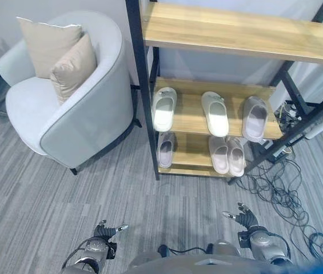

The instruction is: Arrange the slippers neatly on the shoe rack.

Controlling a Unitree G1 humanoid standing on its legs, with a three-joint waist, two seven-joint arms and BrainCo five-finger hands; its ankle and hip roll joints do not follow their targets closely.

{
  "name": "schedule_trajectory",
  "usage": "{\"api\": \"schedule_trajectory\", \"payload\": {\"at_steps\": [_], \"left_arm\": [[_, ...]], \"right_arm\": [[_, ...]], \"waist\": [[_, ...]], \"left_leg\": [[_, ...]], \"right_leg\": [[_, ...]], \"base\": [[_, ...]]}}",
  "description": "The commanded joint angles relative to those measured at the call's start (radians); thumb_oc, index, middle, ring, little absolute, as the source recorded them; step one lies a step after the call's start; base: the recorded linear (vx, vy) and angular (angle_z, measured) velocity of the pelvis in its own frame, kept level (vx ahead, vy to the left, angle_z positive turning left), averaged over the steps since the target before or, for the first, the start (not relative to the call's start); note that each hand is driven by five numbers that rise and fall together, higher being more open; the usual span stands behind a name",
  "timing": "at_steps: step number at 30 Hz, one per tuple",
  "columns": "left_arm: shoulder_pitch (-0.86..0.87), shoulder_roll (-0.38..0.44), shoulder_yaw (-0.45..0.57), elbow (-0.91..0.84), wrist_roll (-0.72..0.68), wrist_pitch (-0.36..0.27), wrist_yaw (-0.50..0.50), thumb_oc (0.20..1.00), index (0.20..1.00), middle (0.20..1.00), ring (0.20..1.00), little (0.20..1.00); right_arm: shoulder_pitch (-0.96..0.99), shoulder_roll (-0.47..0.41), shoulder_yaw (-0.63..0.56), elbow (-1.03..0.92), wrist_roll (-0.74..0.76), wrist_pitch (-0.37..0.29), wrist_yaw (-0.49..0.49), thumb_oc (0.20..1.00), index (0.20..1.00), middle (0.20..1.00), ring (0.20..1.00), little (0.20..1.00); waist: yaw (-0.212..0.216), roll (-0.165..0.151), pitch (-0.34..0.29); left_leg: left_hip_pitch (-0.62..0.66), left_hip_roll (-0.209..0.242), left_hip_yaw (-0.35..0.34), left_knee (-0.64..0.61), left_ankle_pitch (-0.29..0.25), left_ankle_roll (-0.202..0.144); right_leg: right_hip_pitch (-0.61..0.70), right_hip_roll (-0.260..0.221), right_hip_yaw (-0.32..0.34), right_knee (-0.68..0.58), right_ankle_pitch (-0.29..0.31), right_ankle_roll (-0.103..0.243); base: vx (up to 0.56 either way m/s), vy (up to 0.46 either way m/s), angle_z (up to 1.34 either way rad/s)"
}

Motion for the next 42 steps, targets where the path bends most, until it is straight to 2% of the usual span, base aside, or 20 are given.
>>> {"api": "schedule_trajectory", "payload": {"at_steps": [1,2,5,7,8,13,22,26,27,32,36,38,39,40,42], "left_arm": [[0.003,0.003,0.026,0.03,0.045,-0.011,0.0,1.0,1.0,1.0,1.0,1.0],[0.01,-0.007,0.031,0.038,0.054,-0.015,0.007,1.0,1.0,1.0,1.0,1.0],[0.019,-0.014,0.033,0.053,0.07,-0.013,0.006,1.0,1.0,1.0,1.0,1.0],[0.029,-0.022,0.031,0.056,0.071,-0.016,0.003,1.0,1.0,1.0,1.0,1.0],[0.034,-0.037,0.021,0.06,0.081,-0.018,0.001,1.0,1.0,1.0,1.0,1.0],[0.026,-0.052,-0.003,0.045,0.087,-0.02,0.002,1.0,1.0,1.0,1.0,1.0],[0.009,-0.052,-0.038,0.023,0.112,-0.031,0.001,1.0,1.0,1.0,1.0,1.0],[0.002,-0.049,-0.053,0.01,0.127,-0.038,-0.007,1.0,1.0,1.0,1.0,1.0],[0.004,-0.048,-0.062,0.005,0.138,-0.041,-0.014,1.0,1.0,1.0,1.0,1.0],[0.016,-0.049,-0.074,0.005,0.16,-0.043,-0.03,1.0,1.0,1.0,1.0,1.0],[0.024,-0.052,-0.07,0.006,0.163,-0.045,-0.03,1.0,1.0,1.0,1.0,1.0],[0.036,-0.059,-0.065,0.007,0.178,-0.049,-0.025,1.0,1.0,1.0,1.0,1.0],[0.036,-0.059,-0.065,0.007,0.178,-0.049,-0.025,1.0,1.0,1.0,1.0,1.0],[0.039,-0.061,-0.065,0.01,0.183,-0.052,-0.022,1.0,1.0,1.0,1.0,1.0],[0.048,-0.07,-0.071,-0.005,0.183,-0.055,-0.018,1.0,1.0,1.0,1.0,1.0]], "right_arm": [[-0.033,-0.036,0.015,-0.028,-0.029,-0.01,0.008,1.0,1.0,1.0,1.0,1.0],[-0.018,-0.036,0.012,-0.043,-0.034,-0.009,0.006,1.0,1.0,1.0,1.0,1.0],[-0.012,-0.04,0.02,-0.044,-0.036,-0.015,0.014,1.0,1.0,1.0,1.0,1.0],[-0.014,-0.043,0.03,-0.04,-0.037,-0.019,0.022,1.0,1.0,1.0,1.0,1.0],[-0.025,-0.051,0.052,-0.065,-0.035,-0.029,0.03,1.0,1.0,1.0,1.0,1.0],[-0.053,-0.061,0.106,-0.134,-0.02,-0.049,0.052,1.0,1.0,1.0,1.0,1.0],[-0.094,-0.055,0.18,-0.212,-0.011,-0.064,0.089,1.0,1.0,1.0,1.0,1.0],[-0.139,-0.059,0.272,-0.287,0.005,-0.069,0.16,1.0,1.0,1.0,1.0,1.0],[-0.177,-0.062,0.339,-0.34,0.032,-0.068,0.216,1.0,1.0,1.0,1.0,1.0],[-0.268,-0.091,0.447,-0.47,0.074,-0.073,0.296,1.0,1.0,1.0,1.0,1.0],[-0.338,-0.146,0.441,-0.586,0.013,-0.1,0.267,1.0,1.0,1.0,1.0,1.0],[-0.394,-0.233,0.396,-0.712,-0.167,-0.151,0.185,1.0,1.0,1.0,1.0,1.0],[-0.394,-0.233,0.396,-0.712,-0.167,-0.151,0.185,1.0,1.0,1.0,1.0,1.0],[-0.41,-0.256,0.356,-0.749,-0.247,-0.156,0.132,1.0,1.0,1.0,1.0,1.0],[-0.435,-0.284,0.273,-0.683,-0.401,-0.124,0.008,1.0,1.0,1.0,1.0,1.0]], "waist": [[-0.012,-0.036,0.05],[-0.022,-0.043,0.049],[-0.021,-0.055,0.04],[-0.017,-0.054,0.028],[-0.011,-0.052,0.015],[0.007,-0.051,0.012],[0.015,-0.043,0.016],[0.026,-0.041,0.018],[0.038,-0.042,0.015],[0.062,-0.045,0.009],[0.071,-0.047,0.006],[0.078,-0.049,0.001],[0.078,-0.049,0.001],[0.08,-0.05,-0.001],[0.086,-0.049,-0.003]], "left_leg": [[-0.033,0.054,-0.033,-0.027,0.014,-0.086],[-0.023,0.051,-0.048,-0.023,0.008,-0.088],[-0.019,0.054,-0.062,-0.032,0.011,-0.1],[-0.015,0.061,-0.074,-0.05,0.021,-0.11],[-0.013,0.079,-0.087,-0.077,0.038,-0.125],[-0.023,0.097,-0.115,-0.086,0.052,-0.146],[-0.054,0.088,-0.13,-0.086,0.063,-0.154],[-0.052,0.08,-0.132,-0.086,0.057,-0.152],[-0.049,0.078,-0.132,-0.086,0.056,-0.152],[-0.045,0.076,-0.132,-0.086,0.053,-0.155],[-0.048,0.078,-0.133,-0.086,0.053,-0.155],[-0.05,0.079,-0.136,-0.086,0.052,-0.155],[-0.05,0.079,-0.136,-0.086,0.052,-0.155],[-0.052,0.079,-0.139,-0.086,0.052,-0.155],[-0.059,0.077,-0.143,-0.086,0.054,-0.155]], "right_leg": [[0.144,0.005,0.02,-0.3,0.189,0.034],[0.144,0.028,0.073,-0.318,0.206,0.055],[0.17,0.046,0.082,-0.366,0.199,0.05],[0.193,0.054,0.06,-0.397,0.194,0.046],[0.223,0.072,0.029,-0.439,0.186,0.038],[0.261,0.093,-0.019,-0.475,0.166,0.024],[0.276,0.086,-0.054,-0.493,0.158,0.023],[0.284,0.079,-0.056,-0.489,0.155,0.023],[0.291,0.077,-0.058,-0.49,0.151,0.023],[0.306,0.074,-0.063,-0.497,0.149,0.024],[0.307,0.074,-0.068,-0.502,0.149,0.026],[0.307,0.078,-0.072,-0.504,0.147,0.027],[0.307,0.078,-0.072,-0.504,0.147,0.027],[0.308,0.079,-0.074,-0.505,0.145,0.027],[0.307,0.08,-0.078,-0.511,0.148,0.025]], "base": [[0.17,-0.161,0.15],[0.16,-0.153,0.21],[0.12,-0.144,0.62],[0.12,-0.159,0.4],[0.13,-0.183,0.15],[0.06,-0.092,0.34],[0.0,0.003,0.05],[0.01,0.028,0.01],[0.02,0.031,0.02],[0.02,0.014,0.01],[0.02,0.016,0.04],[0.03,0.007,0.08],[0.03,0.0,0.04],[0.03,0.001,0.01],[0.04,0.006,0.02]]}}
